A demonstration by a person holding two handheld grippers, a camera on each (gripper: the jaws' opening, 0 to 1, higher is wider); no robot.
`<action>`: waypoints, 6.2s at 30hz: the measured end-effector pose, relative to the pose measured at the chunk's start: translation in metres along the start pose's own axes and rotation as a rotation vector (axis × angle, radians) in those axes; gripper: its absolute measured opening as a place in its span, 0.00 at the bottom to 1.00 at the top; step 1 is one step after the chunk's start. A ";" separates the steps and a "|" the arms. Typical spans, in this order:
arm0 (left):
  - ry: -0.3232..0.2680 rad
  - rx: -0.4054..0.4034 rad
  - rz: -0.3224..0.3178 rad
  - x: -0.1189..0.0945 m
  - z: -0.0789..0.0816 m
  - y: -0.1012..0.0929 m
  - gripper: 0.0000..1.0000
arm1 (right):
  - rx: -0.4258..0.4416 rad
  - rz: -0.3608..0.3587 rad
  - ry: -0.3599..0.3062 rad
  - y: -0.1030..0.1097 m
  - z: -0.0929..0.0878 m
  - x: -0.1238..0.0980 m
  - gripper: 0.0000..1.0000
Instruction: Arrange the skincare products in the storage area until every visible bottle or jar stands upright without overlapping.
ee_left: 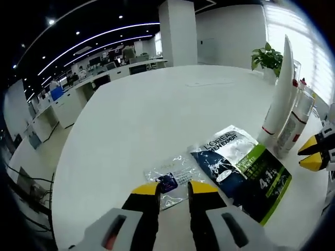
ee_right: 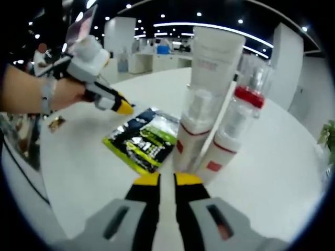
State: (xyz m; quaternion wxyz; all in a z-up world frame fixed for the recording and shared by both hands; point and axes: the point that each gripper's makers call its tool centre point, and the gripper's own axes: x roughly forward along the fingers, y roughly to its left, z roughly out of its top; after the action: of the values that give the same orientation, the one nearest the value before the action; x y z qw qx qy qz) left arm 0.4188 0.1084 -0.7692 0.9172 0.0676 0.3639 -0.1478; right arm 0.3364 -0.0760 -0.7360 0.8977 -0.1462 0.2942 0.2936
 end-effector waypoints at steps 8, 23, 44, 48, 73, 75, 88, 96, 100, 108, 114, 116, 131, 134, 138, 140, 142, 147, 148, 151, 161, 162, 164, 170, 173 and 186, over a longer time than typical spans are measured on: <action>0.000 0.003 0.007 -0.001 0.000 0.002 0.24 | -0.009 0.005 -0.004 0.001 0.002 0.000 0.09; -0.260 0.075 -0.293 -0.054 0.050 -0.085 0.22 | -0.001 -0.014 -0.050 -0.011 0.003 -0.015 0.09; -0.134 0.194 -0.475 -0.022 0.020 -0.168 0.18 | 0.012 -0.070 -0.042 -0.044 -0.005 -0.030 0.09; -0.117 0.204 -0.487 -0.016 0.017 -0.174 0.18 | 0.011 -0.071 -0.041 -0.046 -0.005 -0.030 0.09; -0.066 0.260 -0.496 -0.012 0.008 -0.196 0.18 | 0.019 -0.071 -0.009 -0.050 -0.019 -0.032 0.10; -0.064 0.261 -0.493 -0.012 0.007 -0.197 0.18 | 0.016 -0.069 -0.009 -0.050 -0.019 -0.032 0.10; -0.048 0.261 -0.506 -0.014 0.002 -0.204 0.18 | 0.014 -0.052 -0.005 -0.045 -0.020 -0.031 0.10; -0.053 0.253 -0.469 -0.011 0.004 -0.200 0.18 | 0.016 -0.049 -0.001 -0.044 -0.022 -0.030 0.10; -0.057 0.248 -0.440 -0.005 0.007 -0.196 0.17 | 0.018 -0.049 0.005 -0.045 -0.025 -0.029 0.10; -0.061 0.262 -0.416 -0.003 0.009 -0.194 0.17 | 0.017 -0.055 0.008 -0.047 -0.026 -0.029 0.10; -0.060 0.258 -0.417 -0.005 0.009 -0.193 0.17 | 0.025 -0.054 0.009 -0.047 -0.027 -0.028 0.10; -0.063 0.249 -0.416 -0.007 0.010 -0.190 0.17 | 0.023 -0.051 0.005 -0.046 -0.026 -0.028 0.10; -0.140 0.129 -0.232 -0.067 0.005 -0.125 0.17 | 0.021 0.049 -0.072 -0.019 -0.003 -0.021 0.11; -0.142 0.117 -0.151 -0.078 -0.004 -0.105 0.17 | 0.000 0.077 -0.084 -0.010 0.003 -0.019 0.11; -0.116 0.058 -0.059 -0.095 -0.029 -0.076 0.17 | -0.010 0.120 -0.098 0.002 0.012 -0.014 0.11; -0.115 0.022 -0.019 -0.104 -0.036 -0.063 0.18 | -0.024 0.140 -0.104 0.010 0.016 -0.012 0.11; -0.117 -0.026 0.025 -0.114 -0.045 -0.050 0.18 | -0.037 0.158 -0.106 0.016 0.020 -0.009 0.11; -0.115 -0.159 0.142 -0.138 -0.069 -0.014 0.20 | -0.065 0.198 -0.110 0.029 0.026 -0.003 0.11; -0.113 -0.188 0.157 -0.142 -0.074 -0.008 0.21 | -0.072 0.208 -0.110 0.032 0.027 -0.002 0.11; -0.113 -0.346 0.209 -0.154 -0.094 0.013 0.25 | -0.093 0.222 -0.107 0.036 0.029 0.000 0.11; -0.024 -0.469 0.433 -0.182 -0.153 0.065 0.47 | -0.106 0.239 -0.099 0.041 0.029 0.004 0.11; -0.016 -0.481 0.444 -0.183 -0.156 0.068 0.47 | -0.105 0.238 -0.099 0.041 0.029 0.004 0.11; 0.016 -0.501 0.443 -0.181 -0.164 0.070 0.48 | -0.101 0.238 -0.099 0.041 0.029 0.003 0.11; 0.063 -0.511 0.424 -0.175 -0.173 0.064 0.47 | -0.103 0.229 -0.097 0.039 0.026 0.000 0.11; 0.077 -0.526 0.406 -0.174 -0.175 0.059 0.47 | -0.089 0.220 -0.094 0.036 0.025 0.000 0.11; 0.031 -0.558 0.406 -0.179 -0.163 0.059 0.41 | -0.075 0.230 -0.098 0.040 0.027 0.000 0.11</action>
State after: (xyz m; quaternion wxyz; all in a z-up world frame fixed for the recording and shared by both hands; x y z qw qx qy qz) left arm 0.2084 0.2422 -0.7636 0.9053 -0.1124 0.3834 0.1439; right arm 0.3239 -0.0328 -0.7186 0.8654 -0.1303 0.2536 0.4122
